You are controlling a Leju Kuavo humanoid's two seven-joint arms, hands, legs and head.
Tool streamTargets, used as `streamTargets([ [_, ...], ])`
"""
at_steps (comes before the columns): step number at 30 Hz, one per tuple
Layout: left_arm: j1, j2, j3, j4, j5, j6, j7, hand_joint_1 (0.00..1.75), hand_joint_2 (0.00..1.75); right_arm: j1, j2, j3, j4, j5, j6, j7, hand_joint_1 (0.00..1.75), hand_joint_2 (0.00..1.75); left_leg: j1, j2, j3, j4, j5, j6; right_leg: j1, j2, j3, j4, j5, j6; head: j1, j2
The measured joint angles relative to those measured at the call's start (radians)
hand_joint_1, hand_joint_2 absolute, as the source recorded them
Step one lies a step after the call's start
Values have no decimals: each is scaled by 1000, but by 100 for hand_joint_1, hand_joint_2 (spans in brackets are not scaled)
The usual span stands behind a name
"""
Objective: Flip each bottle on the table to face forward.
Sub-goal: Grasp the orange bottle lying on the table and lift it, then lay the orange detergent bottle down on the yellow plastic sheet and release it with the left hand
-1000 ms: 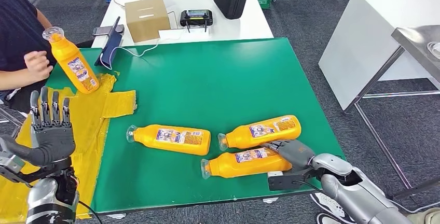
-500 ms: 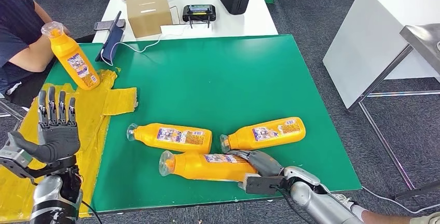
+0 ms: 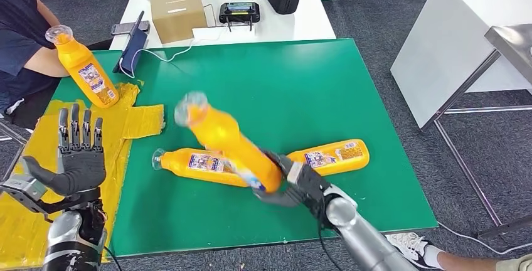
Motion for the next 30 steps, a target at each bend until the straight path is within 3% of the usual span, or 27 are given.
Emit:
streamTargets([
  [4, 1, -14, -38, -23, 25, -30, 40, 0, 175, -98, 79, -47, -41, -85, -15, 60, 175, 175, 0, -5, -3, 0, 2, 0, 0, -5, -1, 0, 0, 0, 1, 0],
  [11, -20, -43, -157, -41, 43, -43, 100, 0, 175, -297, 183, -62, 25, -33, -128, 133, 175, 175, -2, -8, -8, 0, 4, 2, -2, -6, -5, 0, 2, 2, 1, 0],
  [19, -36, -44, -219, -42, 70, -49, 103, 0, 175, -412, 246, -44, 128, 20, -155, 183, 175, 175, -3, -9, -9, 0, 4, 2, -2, -8, -5, 0, 1, 2, 1, 0],
  [30, -60, -45, -258, -44, 95, -56, 114, 0, 175, -501, 328, 120, 388, 171, -68, 232, 175, 175, -2, -9, -9, 0, 4, 2, -2, -8, -6, 0, 1, 2, 1, 0],
])
